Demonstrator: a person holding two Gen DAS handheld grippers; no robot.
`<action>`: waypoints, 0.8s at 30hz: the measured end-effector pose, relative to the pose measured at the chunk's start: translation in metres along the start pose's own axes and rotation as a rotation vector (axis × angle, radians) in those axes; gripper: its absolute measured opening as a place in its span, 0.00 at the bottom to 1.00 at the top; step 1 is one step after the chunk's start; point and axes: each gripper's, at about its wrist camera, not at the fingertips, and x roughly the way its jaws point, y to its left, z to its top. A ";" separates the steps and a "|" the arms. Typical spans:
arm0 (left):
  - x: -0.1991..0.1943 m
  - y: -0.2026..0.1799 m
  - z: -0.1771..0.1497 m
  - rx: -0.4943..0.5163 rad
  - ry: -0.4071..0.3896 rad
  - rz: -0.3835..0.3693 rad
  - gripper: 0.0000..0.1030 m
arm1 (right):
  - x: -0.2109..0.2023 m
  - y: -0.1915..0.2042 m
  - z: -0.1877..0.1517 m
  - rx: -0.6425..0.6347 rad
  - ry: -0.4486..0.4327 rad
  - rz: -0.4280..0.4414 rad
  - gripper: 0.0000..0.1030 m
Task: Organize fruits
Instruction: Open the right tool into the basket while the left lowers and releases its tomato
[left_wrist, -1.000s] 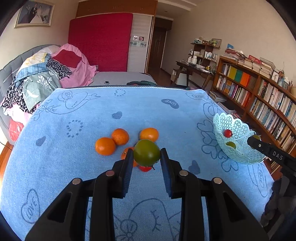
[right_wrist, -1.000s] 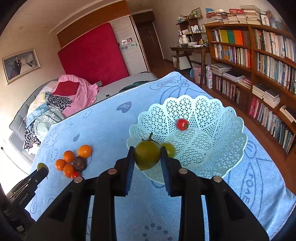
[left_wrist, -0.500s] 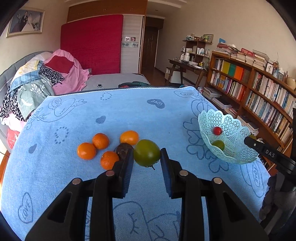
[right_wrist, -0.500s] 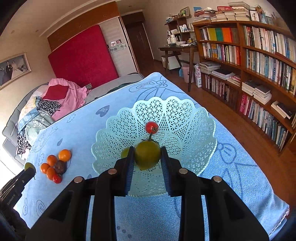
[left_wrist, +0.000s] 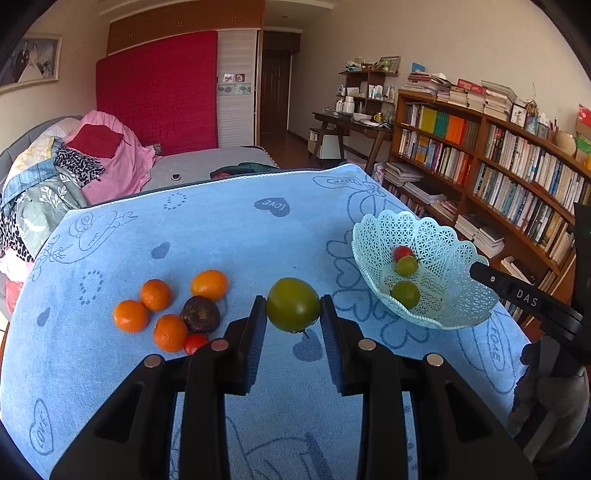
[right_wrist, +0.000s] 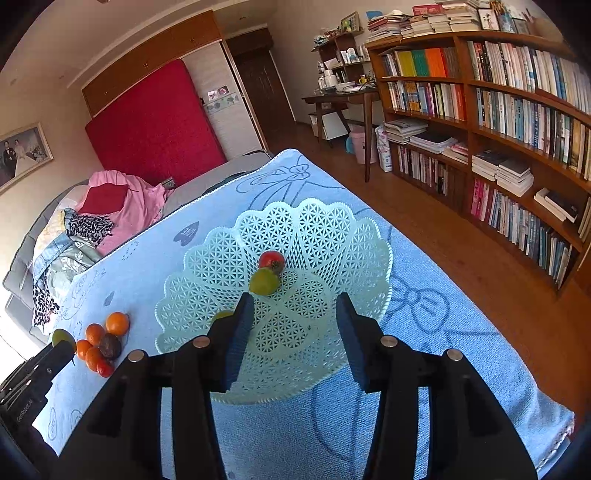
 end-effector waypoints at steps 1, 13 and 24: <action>0.002 -0.004 0.000 0.006 0.004 -0.007 0.29 | 0.000 -0.001 0.000 0.002 -0.002 -0.001 0.49; 0.032 -0.058 0.016 0.097 0.028 -0.096 0.29 | -0.003 -0.018 0.003 0.028 -0.022 -0.011 0.54; 0.054 -0.095 0.022 0.154 0.052 -0.163 0.30 | -0.001 -0.025 0.005 0.054 -0.019 -0.013 0.54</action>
